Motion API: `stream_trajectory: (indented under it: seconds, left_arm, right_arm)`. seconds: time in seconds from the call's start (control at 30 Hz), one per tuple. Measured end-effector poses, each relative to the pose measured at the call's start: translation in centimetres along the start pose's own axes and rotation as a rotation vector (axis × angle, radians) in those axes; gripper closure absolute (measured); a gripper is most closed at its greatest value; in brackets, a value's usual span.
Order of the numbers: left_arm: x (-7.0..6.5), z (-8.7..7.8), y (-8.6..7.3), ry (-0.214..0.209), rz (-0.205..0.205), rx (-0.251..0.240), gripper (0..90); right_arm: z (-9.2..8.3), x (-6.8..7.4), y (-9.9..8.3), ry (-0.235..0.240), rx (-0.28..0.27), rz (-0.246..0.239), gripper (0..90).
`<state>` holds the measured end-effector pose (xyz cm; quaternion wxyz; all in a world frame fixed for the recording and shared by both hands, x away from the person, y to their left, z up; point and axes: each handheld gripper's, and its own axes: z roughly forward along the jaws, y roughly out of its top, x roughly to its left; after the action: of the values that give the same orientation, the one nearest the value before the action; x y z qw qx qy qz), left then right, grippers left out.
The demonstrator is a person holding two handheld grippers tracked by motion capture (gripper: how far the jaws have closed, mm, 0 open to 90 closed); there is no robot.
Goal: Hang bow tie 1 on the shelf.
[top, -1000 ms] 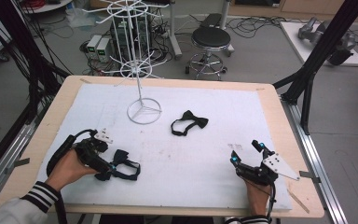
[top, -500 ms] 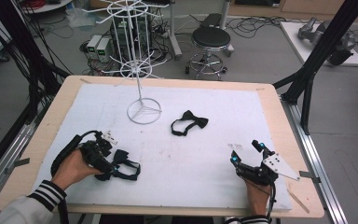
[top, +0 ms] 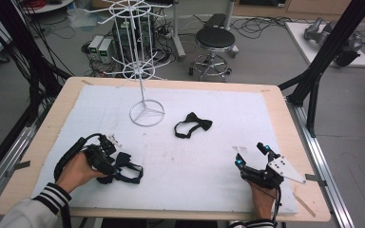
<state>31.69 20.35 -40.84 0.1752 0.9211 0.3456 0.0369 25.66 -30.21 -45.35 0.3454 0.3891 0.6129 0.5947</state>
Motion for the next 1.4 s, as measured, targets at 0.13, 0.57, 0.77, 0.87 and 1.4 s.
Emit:
stream_trajectory:
  seconds: [0.13, 0.57, 0.77, 0.87, 1.4]
  left_arm:
    - [-0.1, 0.2, 0.0, 0.012, -0.021, 0.013, 55.2]
    - [-0.4, 0.0, 0.0, 0.036, -0.032, -0.001, 74.7]
    - [-0.4, -0.2, 0.0, 0.035, -0.020, -0.021, 74.9]
    - [-0.4, -0.5, 0.0, 0.032, -0.014, -0.046, 74.9]
    - [0.0, -2.9, -0.3, 0.026, 0.027, -0.249, 75.1]
  right_arm:
    - [0.0, 0.0, 0.0, 0.001, -0.002, -0.003, 9.9]
    - [0.0, 0.0, 0.0, -0.001, 0.000, -0.001, 9.9]
    - [0.0, 0.0, 0.0, 0.001, -0.002, -0.004, 9.9]
    - [0.0, 0.0, 0.0, 0.000, 0.000, 0.000, 9.9]
    - [0.0, 0.0, 0.0, 0.001, -0.001, -0.002, 9.9]
